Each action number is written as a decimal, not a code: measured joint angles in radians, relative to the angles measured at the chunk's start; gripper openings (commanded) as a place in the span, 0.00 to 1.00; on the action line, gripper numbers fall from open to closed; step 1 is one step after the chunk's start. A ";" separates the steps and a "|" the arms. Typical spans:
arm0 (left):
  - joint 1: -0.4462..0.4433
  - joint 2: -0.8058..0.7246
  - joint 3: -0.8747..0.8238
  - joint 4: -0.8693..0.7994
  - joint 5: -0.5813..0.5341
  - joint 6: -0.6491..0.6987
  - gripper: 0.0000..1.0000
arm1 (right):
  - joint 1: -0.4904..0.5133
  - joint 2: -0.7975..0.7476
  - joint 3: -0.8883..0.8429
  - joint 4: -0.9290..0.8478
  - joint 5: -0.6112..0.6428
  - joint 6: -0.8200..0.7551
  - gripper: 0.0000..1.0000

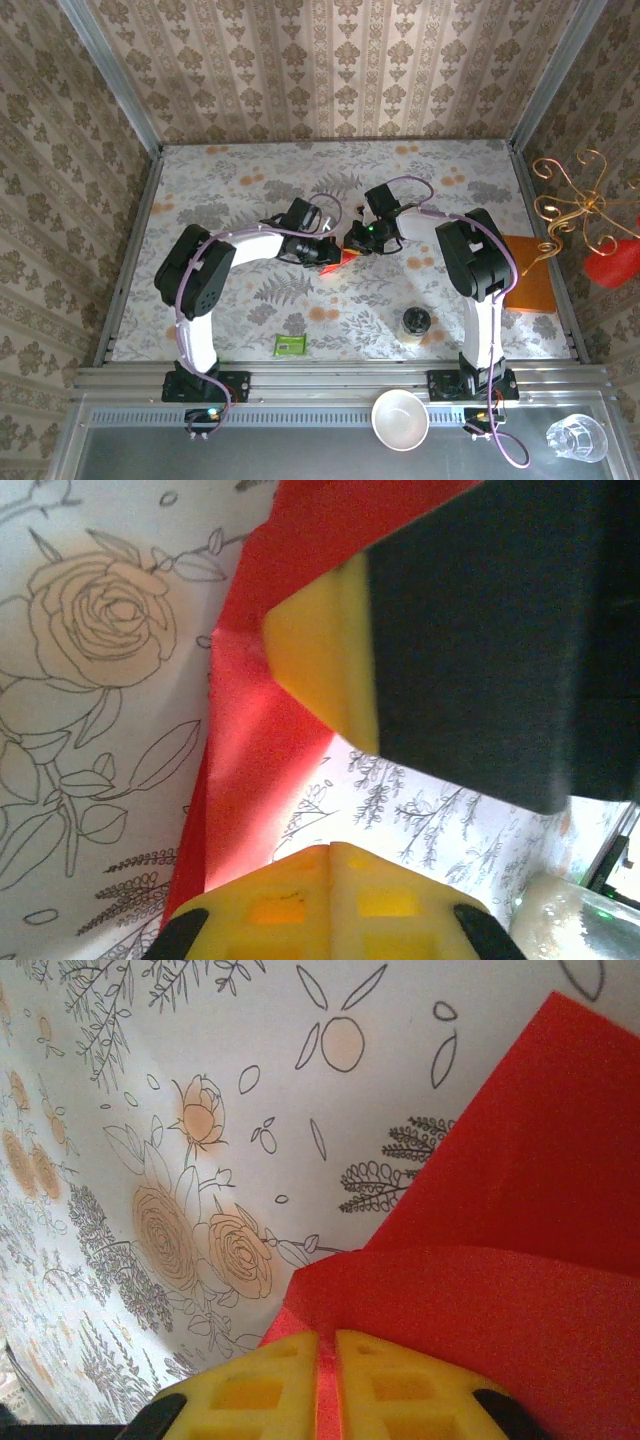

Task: Fold a paper plane with a square sheet of paper (pick it up from the middle)
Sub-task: Fold the wing for the fifth time at the center of the table.

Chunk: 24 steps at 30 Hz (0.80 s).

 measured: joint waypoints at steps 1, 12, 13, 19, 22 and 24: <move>0.000 0.005 0.002 -0.003 0.001 0.000 0.07 | 0.000 0.000 0.000 -0.001 0.000 0.000 0.15; 0.012 0.025 0.020 -0.011 0.000 -0.014 0.06 | -0.001 0.000 0.000 -0.005 0.000 0.000 0.14; 0.014 0.026 0.020 -0.011 0.000 -0.018 0.06 | -0.002 0.001 0.000 -0.005 0.000 0.000 0.14; 0.017 0.037 0.020 -0.014 0.000 -0.021 0.05 | -0.003 0.002 0.000 -0.006 0.000 0.000 0.14; 0.021 0.043 0.020 -0.018 -0.001 -0.021 0.05 | -0.003 0.002 0.000 -0.007 0.000 0.000 0.14; 0.024 0.043 0.020 -0.022 -0.003 -0.021 0.05 | -0.003 0.002 0.000 -0.009 0.000 -0.001 0.14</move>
